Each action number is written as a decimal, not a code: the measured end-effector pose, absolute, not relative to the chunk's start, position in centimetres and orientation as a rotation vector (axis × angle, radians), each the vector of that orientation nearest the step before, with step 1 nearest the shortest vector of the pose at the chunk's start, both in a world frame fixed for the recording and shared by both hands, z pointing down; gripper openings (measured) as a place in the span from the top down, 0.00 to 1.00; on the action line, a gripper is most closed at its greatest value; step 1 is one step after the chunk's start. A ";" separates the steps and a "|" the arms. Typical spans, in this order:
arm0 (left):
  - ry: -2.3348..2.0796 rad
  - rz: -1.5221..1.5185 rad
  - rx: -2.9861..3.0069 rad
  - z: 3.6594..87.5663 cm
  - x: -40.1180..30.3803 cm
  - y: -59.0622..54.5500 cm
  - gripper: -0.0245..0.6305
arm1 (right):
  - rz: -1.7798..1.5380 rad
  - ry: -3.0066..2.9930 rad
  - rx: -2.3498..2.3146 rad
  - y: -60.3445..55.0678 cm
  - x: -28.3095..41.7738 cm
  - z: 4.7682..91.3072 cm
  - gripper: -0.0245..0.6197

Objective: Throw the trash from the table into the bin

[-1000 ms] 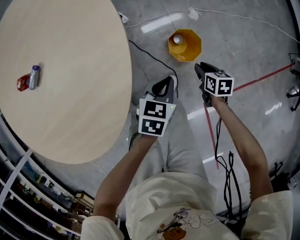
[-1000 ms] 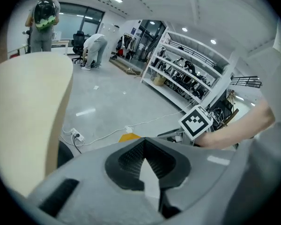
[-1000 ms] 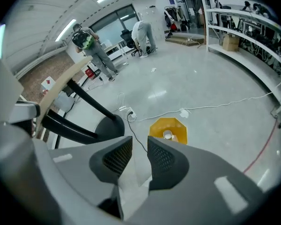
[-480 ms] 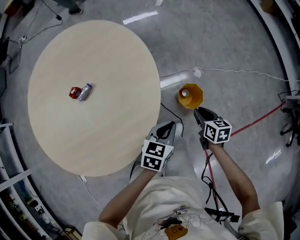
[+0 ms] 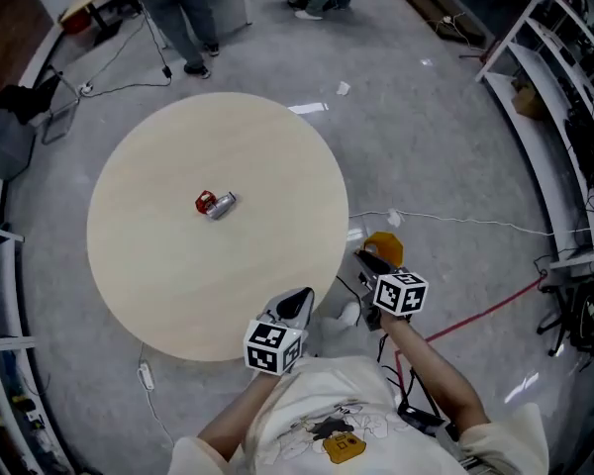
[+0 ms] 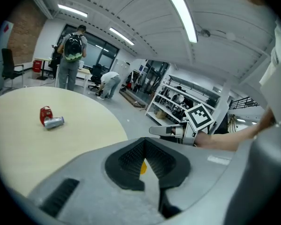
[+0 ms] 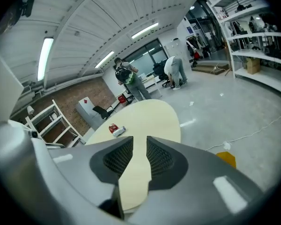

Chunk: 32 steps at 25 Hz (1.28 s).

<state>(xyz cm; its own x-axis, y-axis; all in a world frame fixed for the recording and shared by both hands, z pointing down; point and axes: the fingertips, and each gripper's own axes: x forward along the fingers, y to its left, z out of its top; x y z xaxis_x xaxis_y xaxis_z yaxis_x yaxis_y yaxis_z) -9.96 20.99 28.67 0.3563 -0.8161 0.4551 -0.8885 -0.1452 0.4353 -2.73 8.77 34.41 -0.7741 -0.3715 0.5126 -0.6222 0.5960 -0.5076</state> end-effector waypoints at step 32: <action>-1.724 -0.250 1.662 26.4 -28.4 36.0 0.96 | 0.256 -2.637 0.217 25.7 -24.7 27.5 0.77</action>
